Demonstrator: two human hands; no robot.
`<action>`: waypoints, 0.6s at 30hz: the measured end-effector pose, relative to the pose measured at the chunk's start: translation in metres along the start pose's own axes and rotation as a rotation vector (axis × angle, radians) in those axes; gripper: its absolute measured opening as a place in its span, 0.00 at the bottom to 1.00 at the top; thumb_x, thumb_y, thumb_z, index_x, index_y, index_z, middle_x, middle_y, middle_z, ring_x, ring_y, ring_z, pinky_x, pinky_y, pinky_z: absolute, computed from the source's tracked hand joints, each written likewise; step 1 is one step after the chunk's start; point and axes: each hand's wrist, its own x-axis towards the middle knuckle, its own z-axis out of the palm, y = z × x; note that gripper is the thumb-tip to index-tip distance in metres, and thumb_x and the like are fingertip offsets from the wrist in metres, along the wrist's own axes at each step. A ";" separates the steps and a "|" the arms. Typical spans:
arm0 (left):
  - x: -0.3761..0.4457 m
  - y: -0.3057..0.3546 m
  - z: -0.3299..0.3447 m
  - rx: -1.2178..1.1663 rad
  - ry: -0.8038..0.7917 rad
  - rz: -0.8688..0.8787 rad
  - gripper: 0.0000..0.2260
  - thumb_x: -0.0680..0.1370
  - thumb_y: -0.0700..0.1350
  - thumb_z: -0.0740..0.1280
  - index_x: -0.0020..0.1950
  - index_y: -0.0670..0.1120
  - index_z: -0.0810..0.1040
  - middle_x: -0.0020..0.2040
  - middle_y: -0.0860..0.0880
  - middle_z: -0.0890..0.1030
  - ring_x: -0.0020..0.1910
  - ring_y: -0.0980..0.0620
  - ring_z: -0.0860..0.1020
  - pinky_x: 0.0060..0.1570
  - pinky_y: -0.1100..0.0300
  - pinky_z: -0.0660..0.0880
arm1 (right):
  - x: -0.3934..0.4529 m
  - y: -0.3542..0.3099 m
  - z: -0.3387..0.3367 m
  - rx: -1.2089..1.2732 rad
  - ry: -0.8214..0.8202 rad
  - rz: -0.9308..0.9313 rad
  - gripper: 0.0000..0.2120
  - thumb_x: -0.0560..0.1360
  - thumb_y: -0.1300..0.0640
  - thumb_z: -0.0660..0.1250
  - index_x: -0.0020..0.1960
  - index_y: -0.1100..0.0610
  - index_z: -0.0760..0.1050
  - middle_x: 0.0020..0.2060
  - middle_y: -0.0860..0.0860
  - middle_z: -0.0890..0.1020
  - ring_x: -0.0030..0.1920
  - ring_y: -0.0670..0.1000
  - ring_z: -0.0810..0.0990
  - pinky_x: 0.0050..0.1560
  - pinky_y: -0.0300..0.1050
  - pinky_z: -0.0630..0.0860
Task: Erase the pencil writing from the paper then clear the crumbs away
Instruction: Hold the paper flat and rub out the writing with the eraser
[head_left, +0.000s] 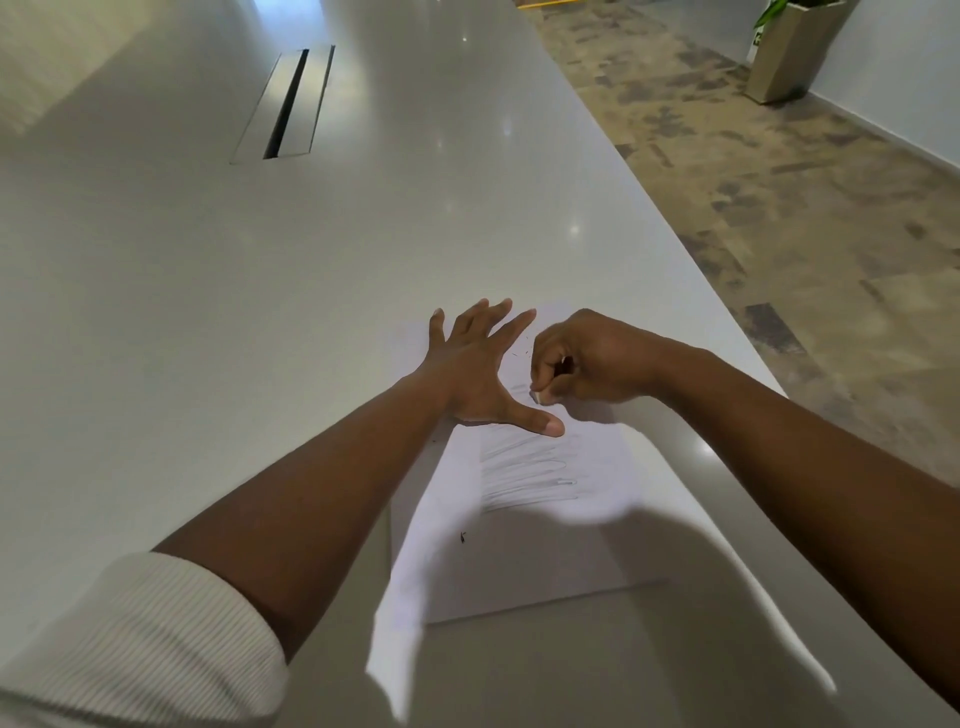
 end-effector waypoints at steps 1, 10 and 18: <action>0.000 0.000 0.000 -0.001 0.000 -0.003 0.68 0.49 0.89 0.59 0.83 0.64 0.40 0.85 0.56 0.41 0.82 0.54 0.34 0.75 0.34 0.30 | -0.003 0.000 -0.001 0.004 -0.037 0.007 0.01 0.70 0.61 0.76 0.41 0.57 0.84 0.39 0.47 0.84 0.39 0.44 0.81 0.43 0.36 0.74; 0.000 0.001 -0.001 0.007 -0.014 -0.007 0.68 0.49 0.89 0.59 0.82 0.63 0.39 0.84 0.55 0.40 0.81 0.54 0.33 0.75 0.35 0.30 | -0.003 0.001 -0.004 0.009 -0.056 0.080 0.01 0.71 0.59 0.75 0.41 0.54 0.84 0.40 0.45 0.85 0.40 0.43 0.82 0.44 0.38 0.76; 0.001 0.001 -0.001 -0.003 -0.014 0.009 0.66 0.48 0.89 0.57 0.82 0.65 0.43 0.85 0.54 0.41 0.82 0.53 0.33 0.75 0.34 0.30 | 0.021 0.002 0.012 -0.019 0.267 -0.021 0.02 0.70 0.65 0.73 0.38 0.61 0.82 0.36 0.51 0.81 0.39 0.51 0.78 0.43 0.45 0.74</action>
